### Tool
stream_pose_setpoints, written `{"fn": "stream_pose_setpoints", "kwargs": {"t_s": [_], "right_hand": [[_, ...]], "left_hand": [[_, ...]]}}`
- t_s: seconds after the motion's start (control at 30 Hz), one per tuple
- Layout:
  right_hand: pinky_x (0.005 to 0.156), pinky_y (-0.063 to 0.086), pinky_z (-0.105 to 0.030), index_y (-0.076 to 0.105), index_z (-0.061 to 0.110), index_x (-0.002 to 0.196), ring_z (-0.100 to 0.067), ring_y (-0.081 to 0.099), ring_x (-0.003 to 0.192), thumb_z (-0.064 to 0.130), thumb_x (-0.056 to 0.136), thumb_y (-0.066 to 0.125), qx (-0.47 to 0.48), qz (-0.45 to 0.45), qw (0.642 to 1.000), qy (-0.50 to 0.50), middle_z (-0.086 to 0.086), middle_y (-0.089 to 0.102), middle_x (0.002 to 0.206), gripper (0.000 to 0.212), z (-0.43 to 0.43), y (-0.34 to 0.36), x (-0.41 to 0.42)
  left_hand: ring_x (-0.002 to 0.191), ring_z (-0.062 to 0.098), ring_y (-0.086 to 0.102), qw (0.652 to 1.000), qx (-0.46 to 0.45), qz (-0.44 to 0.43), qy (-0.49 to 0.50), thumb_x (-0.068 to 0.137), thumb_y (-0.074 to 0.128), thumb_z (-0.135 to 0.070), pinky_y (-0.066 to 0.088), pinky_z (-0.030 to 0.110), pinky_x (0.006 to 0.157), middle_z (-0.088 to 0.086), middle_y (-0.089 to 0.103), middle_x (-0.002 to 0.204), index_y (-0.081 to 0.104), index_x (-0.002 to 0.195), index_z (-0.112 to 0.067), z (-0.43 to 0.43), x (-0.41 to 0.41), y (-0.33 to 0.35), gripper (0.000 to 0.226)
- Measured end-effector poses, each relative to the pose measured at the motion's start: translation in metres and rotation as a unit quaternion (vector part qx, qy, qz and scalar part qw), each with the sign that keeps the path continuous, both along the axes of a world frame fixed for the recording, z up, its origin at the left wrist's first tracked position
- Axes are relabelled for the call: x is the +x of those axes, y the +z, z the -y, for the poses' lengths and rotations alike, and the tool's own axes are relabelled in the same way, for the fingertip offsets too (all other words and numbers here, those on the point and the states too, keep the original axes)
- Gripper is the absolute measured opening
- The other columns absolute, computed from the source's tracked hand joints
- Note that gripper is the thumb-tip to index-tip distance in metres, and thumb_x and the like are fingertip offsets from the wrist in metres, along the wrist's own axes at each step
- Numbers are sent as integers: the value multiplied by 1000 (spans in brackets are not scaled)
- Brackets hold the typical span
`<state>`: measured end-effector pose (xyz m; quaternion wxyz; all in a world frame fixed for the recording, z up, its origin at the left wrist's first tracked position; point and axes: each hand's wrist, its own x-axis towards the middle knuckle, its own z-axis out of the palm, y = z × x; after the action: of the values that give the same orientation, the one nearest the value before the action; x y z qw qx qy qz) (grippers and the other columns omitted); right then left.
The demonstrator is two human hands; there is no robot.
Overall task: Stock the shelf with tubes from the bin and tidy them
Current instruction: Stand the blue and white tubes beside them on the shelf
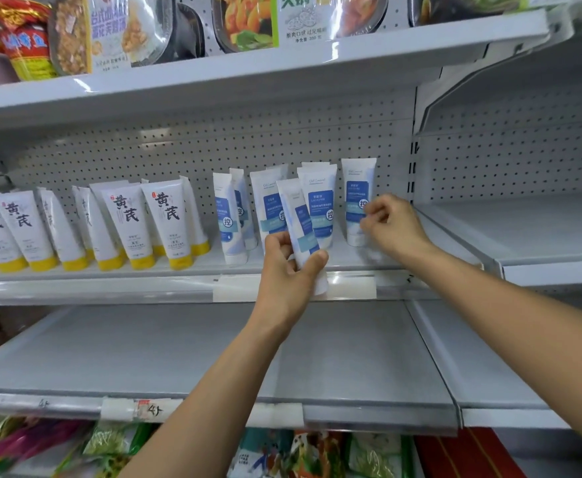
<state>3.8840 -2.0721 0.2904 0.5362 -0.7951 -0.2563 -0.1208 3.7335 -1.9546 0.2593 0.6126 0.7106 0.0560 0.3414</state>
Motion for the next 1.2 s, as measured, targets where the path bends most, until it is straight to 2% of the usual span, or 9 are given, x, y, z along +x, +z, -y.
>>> {"fn": "stream_pose_setpoints", "kwargs": {"t_s": [0.07,0.13,0.2,0.27,0.5,0.63,0.87,1.03,1.2], "right_hand": [[66,47,-9,63,13,99,-11,56,79,-1,84,65,-15,1,994,105,5,59,83,21,9,3,-21],[67,47,-6,63,14,109,-8,57,80,-1,80,70,-90,-10,973,212,1,63,92,34,16,7,-42],[68,44,-6,60,17,117,-4,55,81,5,77,76,-148,-13,953,263,5,65,99,45,18,7,-57],[67,45,-8,63,17,114,1,57,75,9,75,79,-119,-21,952,280,10,67,94,42,17,4,-66],[63,47,-14,64,8,106,-2,61,69,9,75,78,-60,-35,970,231,1,69,86,34,16,-3,-64],[68,49,-17,61,12,108,-8,62,78,15,74,82,-43,-27,985,163,0,68,93,40,19,2,-53],[68,44,-18,52,18,114,-7,60,86,17,71,82,-42,-35,997,61,7,62,100,53,13,2,-32],[92,51,-37,51,18,120,-17,61,103,21,70,82,-82,-38,996,13,2,62,115,59,1,-3,-21],[94,51,-44,49,18,119,-22,61,105,22,69,82,-126,-42,991,-15,-1,62,117,60,-4,-7,-16]], "left_hand": [[93,-4,64,1000,8,8,2,88,68,-11,52,12,72,-9,62,114,43,114,-23,4,1,0,38],[99,2,65,1000,9,21,7,86,70,-10,53,18,79,-5,63,115,43,113,-22,9,3,1,40],[103,6,65,999,1,37,10,83,72,-8,54,20,82,-4,63,114,44,112,-20,13,5,3,42],[104,8,66,999,-8,47,6,81,73,-7,56,21,80,-2,65,113,45,113,-18,17,7,4,44],[104,10,66,999,4,35,-20,86,71,-13,57,30,86,-3,69,108,51,107,-22,20,8,9,31],[94,-1,62,992,122,-1,41,91,64,-27,53,23,80,-14,63,104,56,108,-22,11,3,10,19],[108,14,56,871,435,-98,205,90,60,-37,50,37,84,-8,59,120,54,119,-25,-5,4,-3,32],[110,15,54,853,462,-124,207,91,56,-38,49,37,87,-6,59,121,54,121,-26,-7,3,-5,32],[111,14,54,859,455,-135,195,92,57,-39,49,35,88,-7,59,122,54,121,-27,-9,2,-4,31]]}}
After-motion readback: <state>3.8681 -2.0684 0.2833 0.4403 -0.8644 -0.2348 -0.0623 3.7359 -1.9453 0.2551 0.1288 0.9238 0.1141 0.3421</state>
